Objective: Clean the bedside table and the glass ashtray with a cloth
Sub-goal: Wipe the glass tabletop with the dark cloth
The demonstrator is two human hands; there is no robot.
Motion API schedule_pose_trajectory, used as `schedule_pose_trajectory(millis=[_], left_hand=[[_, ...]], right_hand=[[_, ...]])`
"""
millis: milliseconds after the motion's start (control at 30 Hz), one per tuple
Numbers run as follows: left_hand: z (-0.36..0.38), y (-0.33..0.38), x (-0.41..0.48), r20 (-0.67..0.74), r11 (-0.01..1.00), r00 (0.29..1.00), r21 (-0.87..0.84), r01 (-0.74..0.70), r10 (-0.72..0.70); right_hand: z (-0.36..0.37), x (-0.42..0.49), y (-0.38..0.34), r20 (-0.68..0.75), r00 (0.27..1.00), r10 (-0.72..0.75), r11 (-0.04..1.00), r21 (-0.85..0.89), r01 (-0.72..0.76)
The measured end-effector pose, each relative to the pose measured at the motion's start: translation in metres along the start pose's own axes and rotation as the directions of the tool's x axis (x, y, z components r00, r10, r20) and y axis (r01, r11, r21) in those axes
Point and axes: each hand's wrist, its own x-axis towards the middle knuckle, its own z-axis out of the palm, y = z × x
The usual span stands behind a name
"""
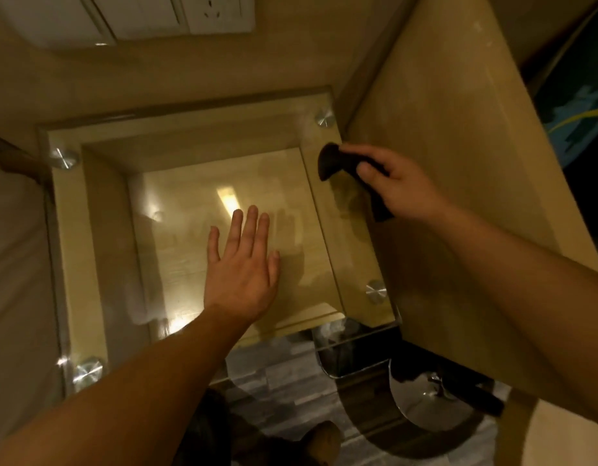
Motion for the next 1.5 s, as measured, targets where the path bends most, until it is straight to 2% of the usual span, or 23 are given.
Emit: schedule_pose_trajectory(millis=[100, 200, 300, 367, 533, 967, 1500], left_hand=[[0.0, 0.0, 0.0, 0.013, 1.0, 1.0, 0.004, 0.007, -0.007], [0.002, 0.001, 0.0, 0.011, 1.0, 1.0, 0.016, 0.011, -0.011], [0.004, 0.0, 0.002, 0.006, 0.999, 1.0, 0.053, 0.004, -0.004], [0.005, -0.002, 0.003, 0.001, 0.998, 1.0, 0.062, 0.003, -0.003], [0.003, -0.002, 0.004, 0.003, 0.999, 1.0, 0.046, -0.005, 0.005], [-0.001, -0.001, 0.006, 0.018, 0.998, 1.0, 0.053, 0.023, -0.024], [0.0, -0.001, 0.004, -0.03, 0.999, 0.999, 0.03, 0.02, -0.019]], right_hand=[[-0.001, 0.066, 0.0, -0.032, 0.996, -0.082, 0.992, -0.099, 0.079], [0.002, 0.124, -0.001, 0.047, 0.979, -0.199, 0.93, -0.305, 0.204], [0.01, 0.165, 0.002, 0.247, 0.938, -0.242, 0.721, -0.601, 0.344], [0.016, 0.173, 0.007, 0.314, 0.929, -0.195, 0.634, -0.682, 0.363], [0.018, 0.168, 0.02, 0.328, 0.913, -0.243, 0.582, -0.704, 0.407], [0.038, 0.071, 0.054, 0.334, 0.898, -0.286, 0.567, -0.696, 0.439], [0.074, -0.085, 0.102, 0.293, 0.912, -0.287, 0.652, -0.638, 0.41]])
